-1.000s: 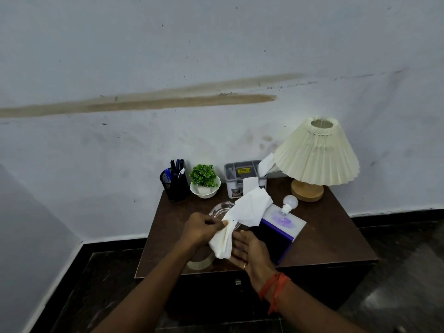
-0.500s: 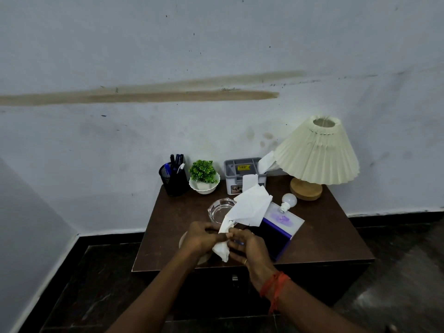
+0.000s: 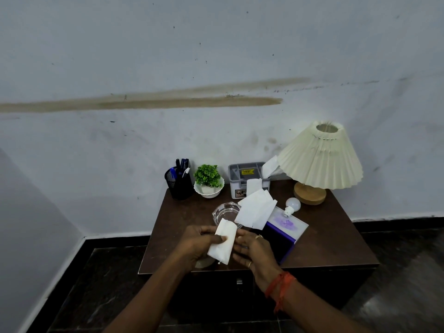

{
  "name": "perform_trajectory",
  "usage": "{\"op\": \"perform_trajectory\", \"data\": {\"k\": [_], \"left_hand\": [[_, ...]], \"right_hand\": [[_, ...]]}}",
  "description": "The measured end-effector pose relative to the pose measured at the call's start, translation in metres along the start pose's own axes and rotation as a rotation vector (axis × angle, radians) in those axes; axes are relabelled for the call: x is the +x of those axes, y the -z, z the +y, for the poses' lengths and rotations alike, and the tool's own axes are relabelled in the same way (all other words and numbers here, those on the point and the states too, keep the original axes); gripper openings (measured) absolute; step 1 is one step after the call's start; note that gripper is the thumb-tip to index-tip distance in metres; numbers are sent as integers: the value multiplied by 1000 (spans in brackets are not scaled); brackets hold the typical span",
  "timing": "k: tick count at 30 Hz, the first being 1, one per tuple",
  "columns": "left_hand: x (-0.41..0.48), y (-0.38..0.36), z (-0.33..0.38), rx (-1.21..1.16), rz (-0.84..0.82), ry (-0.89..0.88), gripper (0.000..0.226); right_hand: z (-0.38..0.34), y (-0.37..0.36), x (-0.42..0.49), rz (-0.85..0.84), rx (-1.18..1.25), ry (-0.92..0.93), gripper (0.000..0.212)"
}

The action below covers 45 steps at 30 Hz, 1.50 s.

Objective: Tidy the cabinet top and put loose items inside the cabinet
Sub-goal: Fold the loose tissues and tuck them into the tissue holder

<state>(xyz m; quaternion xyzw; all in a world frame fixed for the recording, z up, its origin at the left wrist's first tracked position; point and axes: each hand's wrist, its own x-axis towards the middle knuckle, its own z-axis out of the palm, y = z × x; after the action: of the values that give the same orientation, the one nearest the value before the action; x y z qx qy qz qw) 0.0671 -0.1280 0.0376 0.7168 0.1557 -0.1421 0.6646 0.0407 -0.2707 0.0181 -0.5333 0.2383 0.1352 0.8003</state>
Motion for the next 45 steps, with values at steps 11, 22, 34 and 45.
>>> {"op": "perform_trajectory", "data": {"k": [11,22,34,45], "left_hand": [[10,-16,24,0,-2,-121,18],[47,-36,84,202,29,-353,33],[98,-54,115,325,317,-684,13],[131,-53,98,105,97,-519,39]], "right_hand": [[-35,-1,7,-58,-127,114,11],[-119,5,44,20,-633,515,9],[-166,-22,110,-60,-474,533,53],[-160,-32,137,-110,-429,508,46]]}}
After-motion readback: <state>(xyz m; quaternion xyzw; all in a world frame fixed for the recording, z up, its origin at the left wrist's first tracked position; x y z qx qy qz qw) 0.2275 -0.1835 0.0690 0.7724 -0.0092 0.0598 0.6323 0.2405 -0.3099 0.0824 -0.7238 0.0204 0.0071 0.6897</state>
